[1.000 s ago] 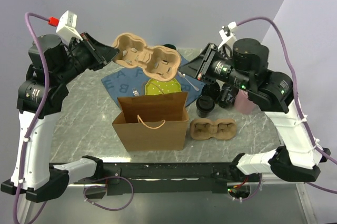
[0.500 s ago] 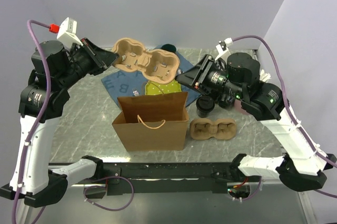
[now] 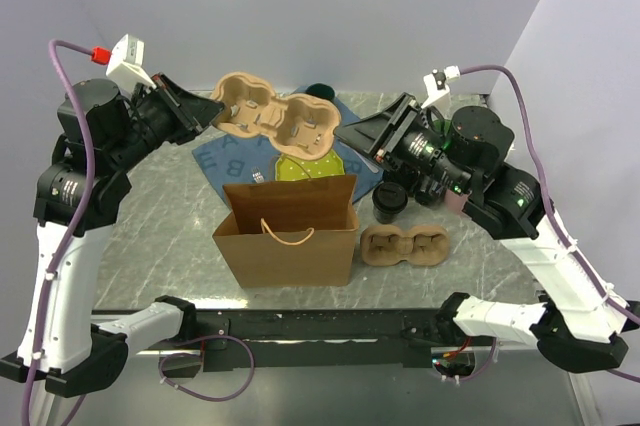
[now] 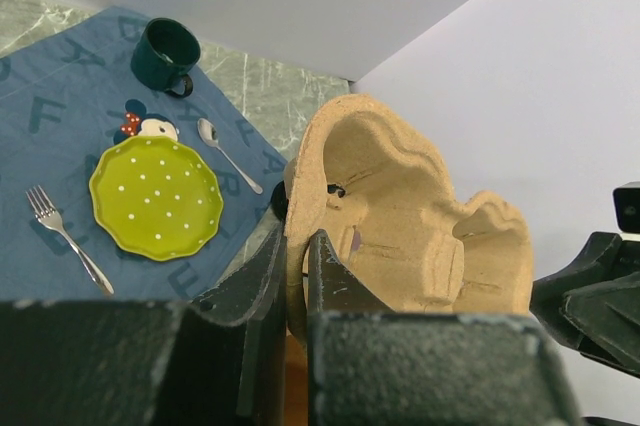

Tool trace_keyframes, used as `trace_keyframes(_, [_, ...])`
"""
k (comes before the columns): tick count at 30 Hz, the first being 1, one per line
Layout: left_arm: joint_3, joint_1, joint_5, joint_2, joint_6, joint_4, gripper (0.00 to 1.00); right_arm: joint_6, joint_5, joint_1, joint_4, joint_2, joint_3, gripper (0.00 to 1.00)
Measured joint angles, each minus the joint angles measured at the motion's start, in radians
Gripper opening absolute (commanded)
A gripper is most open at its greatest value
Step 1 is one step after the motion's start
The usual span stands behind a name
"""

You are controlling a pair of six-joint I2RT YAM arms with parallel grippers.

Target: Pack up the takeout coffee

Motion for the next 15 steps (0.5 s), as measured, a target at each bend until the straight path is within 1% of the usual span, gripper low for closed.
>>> trace_keyframes(5, [-0.005,0.000,0.005,0.002,-0.010,0.002,0.07,-0.002,0.015,0.000,0.003,0.022,0.004,0.40])
trace_keyframes(8, [-0.012,0.000,0.015,0.002,-0.025,0.010,0.08,-0.005,0.015,0.000,0.005,0.040,0.004,0.27])
trace_keyframes(9, [-0.016,0.000,0.019,0.002,-0.030,0.011,0.08,-0.006,0.015,0.000,0.006,0.048,0.004,0.11])
trace_keyframes(10, [-0.019,0.000,0.020,0.002,-0.031,0.013,0.09,-0.010,0.016,0.000,0.007,0.052,0.004,0.04])
trace_keyframes(11, [-0.024,0.000,0.020,0.002,-0.035,0.014,0.14,-0.016,0.016,0.001,0.007,0.057,0.004,0.00])
trace_keyframes(13, [-0.029,0.001,0.019,0.002,-0.039,0.013,0.27,-0.021,0.020,0.003,0.006,0.061,0.004,0.00])
trace_keyframes(14, [-0.030,0.002,0.019,0.002,-0.039,0.013,0.42,-0.024,0.022,0.004,0.008,0.061,0.004,0.00])
trace_keyframes(15, [-0.029,0.003,0.019,0.002,-0.038,0.010,0.49,-0.028,0.026,0.005,0.011,0.060,0.004,0.00])
